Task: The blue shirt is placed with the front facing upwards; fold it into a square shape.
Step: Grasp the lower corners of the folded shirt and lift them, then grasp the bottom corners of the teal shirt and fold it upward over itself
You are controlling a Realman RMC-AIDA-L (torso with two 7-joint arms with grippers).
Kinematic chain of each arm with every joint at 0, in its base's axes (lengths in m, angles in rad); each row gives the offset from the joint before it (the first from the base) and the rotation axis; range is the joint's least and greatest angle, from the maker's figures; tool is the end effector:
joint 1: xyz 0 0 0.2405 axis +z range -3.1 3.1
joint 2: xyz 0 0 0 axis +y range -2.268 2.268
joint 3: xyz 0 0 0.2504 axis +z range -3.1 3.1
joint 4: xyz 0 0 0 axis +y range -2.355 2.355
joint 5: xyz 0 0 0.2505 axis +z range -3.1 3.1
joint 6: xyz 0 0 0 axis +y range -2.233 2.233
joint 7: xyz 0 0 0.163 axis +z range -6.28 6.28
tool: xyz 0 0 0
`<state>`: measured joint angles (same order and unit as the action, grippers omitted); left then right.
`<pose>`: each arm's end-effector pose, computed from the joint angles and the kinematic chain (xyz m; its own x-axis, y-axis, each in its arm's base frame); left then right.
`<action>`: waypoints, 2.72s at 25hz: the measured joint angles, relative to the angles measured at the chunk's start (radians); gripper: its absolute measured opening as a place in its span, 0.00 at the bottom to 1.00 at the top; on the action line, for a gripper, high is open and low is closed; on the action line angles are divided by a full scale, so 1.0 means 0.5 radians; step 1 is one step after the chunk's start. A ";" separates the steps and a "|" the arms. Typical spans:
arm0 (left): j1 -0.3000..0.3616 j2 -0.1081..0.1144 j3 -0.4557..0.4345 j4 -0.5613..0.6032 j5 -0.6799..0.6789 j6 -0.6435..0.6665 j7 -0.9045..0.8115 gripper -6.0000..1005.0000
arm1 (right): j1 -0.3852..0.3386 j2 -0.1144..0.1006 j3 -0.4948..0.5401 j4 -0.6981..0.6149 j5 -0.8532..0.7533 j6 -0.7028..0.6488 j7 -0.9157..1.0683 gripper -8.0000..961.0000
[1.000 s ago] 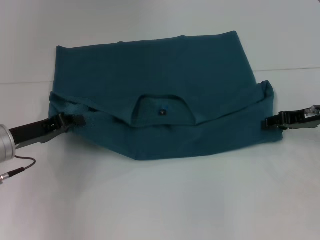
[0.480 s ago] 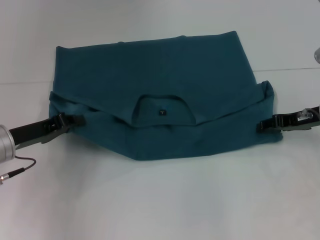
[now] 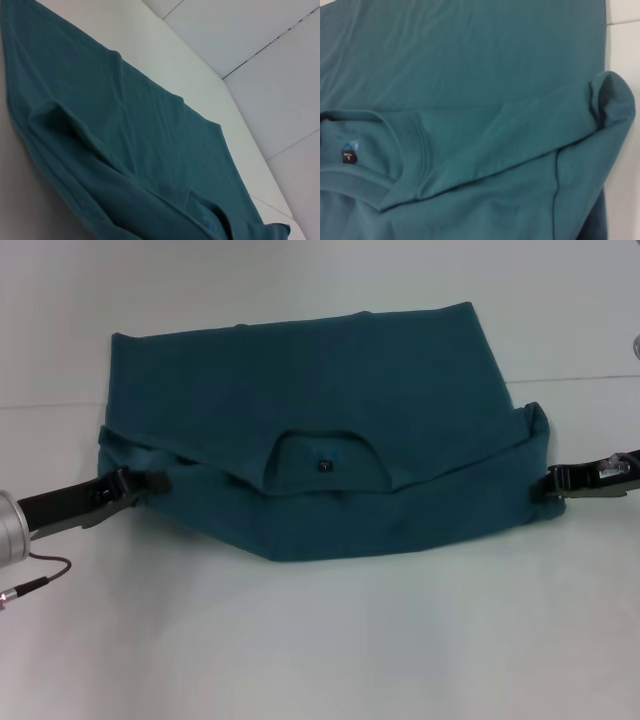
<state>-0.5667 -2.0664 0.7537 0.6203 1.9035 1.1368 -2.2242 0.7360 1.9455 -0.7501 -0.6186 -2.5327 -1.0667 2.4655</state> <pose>-0.2953 0.4273 -0.0058 0.1133 0.7537 0.6474 0.9753 -0.2087 0.0723 0.3246 0.4625 0.0391 0.3278 -0.8611 -0.3886 -0.8961 -0.1532 -0.4165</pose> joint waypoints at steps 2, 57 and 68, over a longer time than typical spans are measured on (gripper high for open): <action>0.003 0.003 0.000 -0.002 0.001 0.000 0.000 0.05 | 0.000 -0.005 0.000 0.000 0.000 -0.002 0.001 0.12; 0.077 0.230 -0.205 0.342 0.730 1.298 -0.253 0.05 | -0.092 -0.009 0.131 -0.715 -0.295 -1.436 -0.080 0.06; -0.234 0.338 -0.197 0.296 0.758 0.953 -0.517 0.05 | -0.055 -0.175 0.322 -0.702 -0.117 -1.144 0.002 0.06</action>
<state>-0.6835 -1.8971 0.6552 0.7682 2.2824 1.6134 -2.4829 0.7086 1.8581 -0.5893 -0.9696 -2.5912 -1.6387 2.4663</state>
